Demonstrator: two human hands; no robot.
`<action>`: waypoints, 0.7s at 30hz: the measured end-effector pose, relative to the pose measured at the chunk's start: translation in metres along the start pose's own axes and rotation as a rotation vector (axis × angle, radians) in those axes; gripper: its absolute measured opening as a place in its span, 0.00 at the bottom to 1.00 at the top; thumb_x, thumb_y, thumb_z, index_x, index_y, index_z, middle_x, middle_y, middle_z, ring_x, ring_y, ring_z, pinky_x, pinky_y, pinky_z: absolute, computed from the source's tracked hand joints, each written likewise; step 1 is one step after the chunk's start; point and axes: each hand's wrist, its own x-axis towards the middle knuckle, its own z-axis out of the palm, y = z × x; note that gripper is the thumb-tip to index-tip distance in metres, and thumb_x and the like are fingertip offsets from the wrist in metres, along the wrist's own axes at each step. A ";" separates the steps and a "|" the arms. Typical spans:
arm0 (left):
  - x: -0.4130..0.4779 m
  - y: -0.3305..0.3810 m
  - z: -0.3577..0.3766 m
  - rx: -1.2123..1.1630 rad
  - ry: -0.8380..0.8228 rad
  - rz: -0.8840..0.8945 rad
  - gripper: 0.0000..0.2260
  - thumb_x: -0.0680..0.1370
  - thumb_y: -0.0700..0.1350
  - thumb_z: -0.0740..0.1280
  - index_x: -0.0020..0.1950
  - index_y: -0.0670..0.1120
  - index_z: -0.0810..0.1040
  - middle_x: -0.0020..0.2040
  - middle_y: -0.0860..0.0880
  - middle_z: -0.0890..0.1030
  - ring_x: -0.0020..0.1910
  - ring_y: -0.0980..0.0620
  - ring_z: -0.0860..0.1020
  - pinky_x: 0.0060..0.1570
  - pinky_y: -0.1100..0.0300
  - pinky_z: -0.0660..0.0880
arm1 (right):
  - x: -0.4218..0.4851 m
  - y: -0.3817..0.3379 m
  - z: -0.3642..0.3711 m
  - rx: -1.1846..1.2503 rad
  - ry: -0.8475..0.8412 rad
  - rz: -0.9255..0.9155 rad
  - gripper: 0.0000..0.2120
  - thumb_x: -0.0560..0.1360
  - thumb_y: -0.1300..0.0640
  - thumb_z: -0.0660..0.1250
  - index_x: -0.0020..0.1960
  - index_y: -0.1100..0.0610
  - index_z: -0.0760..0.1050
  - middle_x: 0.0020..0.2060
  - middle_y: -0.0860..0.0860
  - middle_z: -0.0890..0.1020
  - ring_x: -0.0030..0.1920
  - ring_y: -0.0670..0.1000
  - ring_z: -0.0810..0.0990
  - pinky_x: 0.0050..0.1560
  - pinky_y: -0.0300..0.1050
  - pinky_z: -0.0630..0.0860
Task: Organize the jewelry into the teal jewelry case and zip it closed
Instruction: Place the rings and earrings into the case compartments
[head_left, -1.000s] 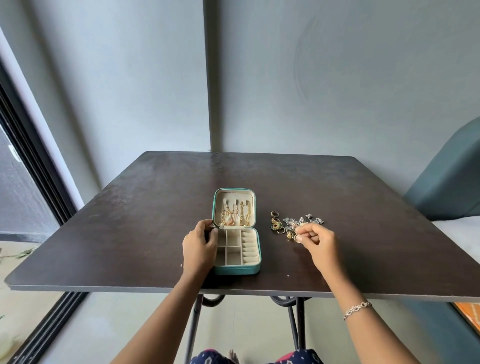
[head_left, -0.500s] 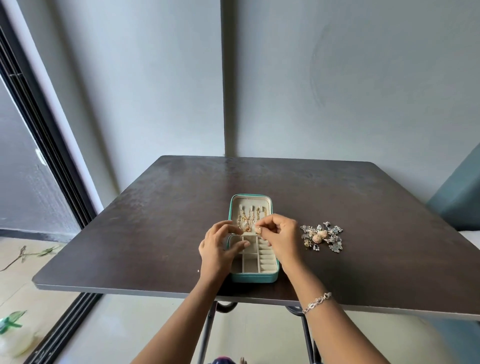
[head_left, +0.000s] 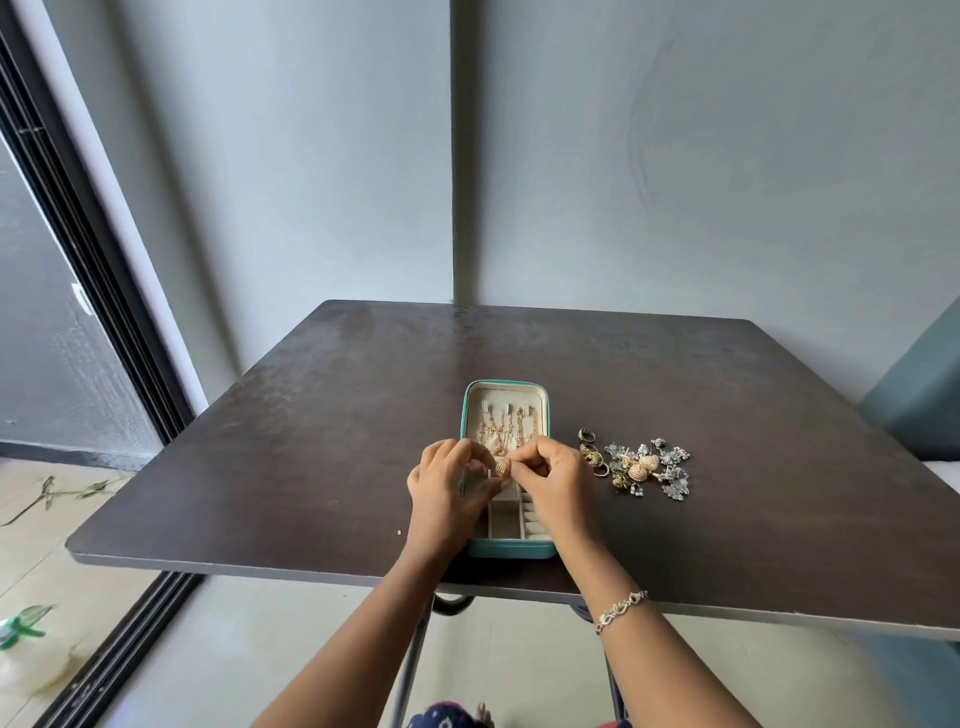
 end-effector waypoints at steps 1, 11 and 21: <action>0.000 0.000 0.001 0.007 0.009 0.014 0.11 0.67 0.61 0.65 0.40 0.55 0.70 0.44 0.57 0.75 0.52 0.54 0.70 0.53 0.43 0.71 | 0.000 0.001 0.000 0.001 -0.005 0.007 0.03 0.67 0.65 0.72 0.36 0.59 0.80 0.29 0.39 0.76 0.30 0.38 0.76 0.34 0.29 0.70; 0.001 -0.001 0.001 0.004 0.024 0.049 0.07 0.68 0.48 0.66 0.41 0.46 0.75 0.40 0.59 0.75 0.44 0.54 0.73 0.47 0.42 0.73 | 0.000 -0.002 -0.012 0.045 -0.180 0.029 0.06 0.68 0.67 0.71 0.44 0.59 0.81 0.37 0.47 0.81 0.36 0.40 0.77 0.39 0.30 0.74; 0.002 -0.001 0.002 0.013 0.009 0.043 0.05 0.68 0.47 0.65 0.40 0.46 0.76 0.39 0.59 0.75 0.44 0.53 0.74 0.48 0.43 0.73 | 0.011 -0.014 -0.027 -0.189 -0.265 -0.248 0.08 0.67 0.64 0.73 0.46 0.57 0.83 0.40 0.51 0.82 0.40 0.44 0.77 0.42 0.28 0.69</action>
